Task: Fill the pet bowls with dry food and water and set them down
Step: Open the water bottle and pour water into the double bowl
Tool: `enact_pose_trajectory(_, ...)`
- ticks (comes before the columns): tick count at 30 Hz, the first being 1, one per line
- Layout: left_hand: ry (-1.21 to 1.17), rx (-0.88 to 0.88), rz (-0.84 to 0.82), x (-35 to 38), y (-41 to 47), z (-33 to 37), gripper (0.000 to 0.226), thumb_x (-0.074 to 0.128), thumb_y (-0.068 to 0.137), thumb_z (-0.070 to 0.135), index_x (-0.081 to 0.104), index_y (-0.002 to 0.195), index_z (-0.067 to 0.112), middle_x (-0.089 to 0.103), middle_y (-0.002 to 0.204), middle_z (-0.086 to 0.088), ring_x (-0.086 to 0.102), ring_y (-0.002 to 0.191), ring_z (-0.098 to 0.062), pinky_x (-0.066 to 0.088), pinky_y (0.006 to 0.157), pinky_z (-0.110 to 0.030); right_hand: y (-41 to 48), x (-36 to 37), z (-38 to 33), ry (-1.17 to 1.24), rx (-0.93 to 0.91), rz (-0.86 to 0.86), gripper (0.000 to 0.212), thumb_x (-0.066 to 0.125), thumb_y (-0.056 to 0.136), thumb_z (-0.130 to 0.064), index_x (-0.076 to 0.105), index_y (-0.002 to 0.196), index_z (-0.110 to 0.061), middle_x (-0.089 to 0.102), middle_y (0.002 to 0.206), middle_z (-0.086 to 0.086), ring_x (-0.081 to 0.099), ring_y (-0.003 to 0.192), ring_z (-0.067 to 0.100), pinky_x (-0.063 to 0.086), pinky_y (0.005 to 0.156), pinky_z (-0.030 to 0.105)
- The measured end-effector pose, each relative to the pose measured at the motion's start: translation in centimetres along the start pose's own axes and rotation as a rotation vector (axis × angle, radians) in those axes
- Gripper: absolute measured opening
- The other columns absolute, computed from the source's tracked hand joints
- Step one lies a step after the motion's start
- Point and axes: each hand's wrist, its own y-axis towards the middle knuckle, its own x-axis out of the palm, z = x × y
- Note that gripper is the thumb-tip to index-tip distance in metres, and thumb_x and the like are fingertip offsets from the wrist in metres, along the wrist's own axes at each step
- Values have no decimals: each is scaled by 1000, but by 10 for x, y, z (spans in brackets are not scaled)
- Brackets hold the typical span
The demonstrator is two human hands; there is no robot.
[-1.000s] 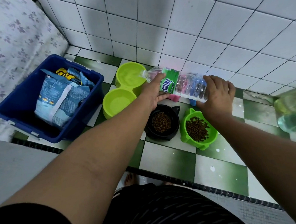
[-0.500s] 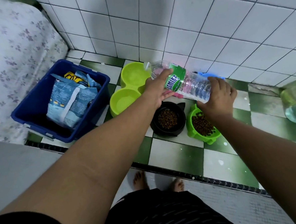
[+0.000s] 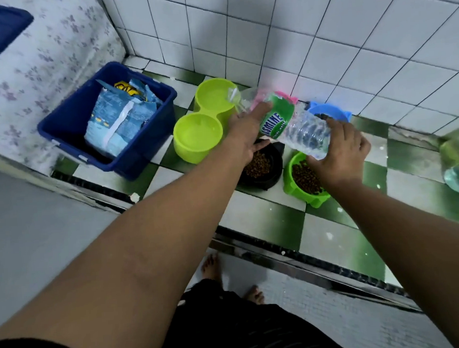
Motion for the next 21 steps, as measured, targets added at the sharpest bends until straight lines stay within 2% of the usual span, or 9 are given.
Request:
enact_pose_trajectory(4,-28,-27,-8,-8,-6,-16,76,86,71,42,54,134,13,71,117,-14,72,102,-31,61,61,-39,-16,-3,2,-37,-12,-47,81,76,67,-30,42,139,-16,48,135,9,42,127,28,28,106,46)
enact_pose_trajectory(8,-35,-57,6,-21,-11,-24,59,79,86,35,55,132,8,73,108,-15,71,93,-29,63,64,-39,-26,-5,-2,-91,-34,-67,80,76,70,-30,41,141,-17,47,136,9,42,127,29,27,107,48)
enact_pose_trajectory(12,-39,-86,-17,-29,-11,-26,64,79,86,35,48,138,11,71,114,-17,72,96,-34,64,69,-43,-31,-7,-10,-125,-26,-89,82,76,70,-30,40,143,-17,45,140,10,39,130,29,24,108,48)
enact_pose_trajectory(21,-53,-117,-44,-43,-7,-27,43,74,92,29,55,125,9,73,108,-16,73,94,-32,65,74,-44,-33,-12,-23,-149,-60,-81,81,75,69,-29,41,142,-17,45,139,8,39,130,26,22,110,48)
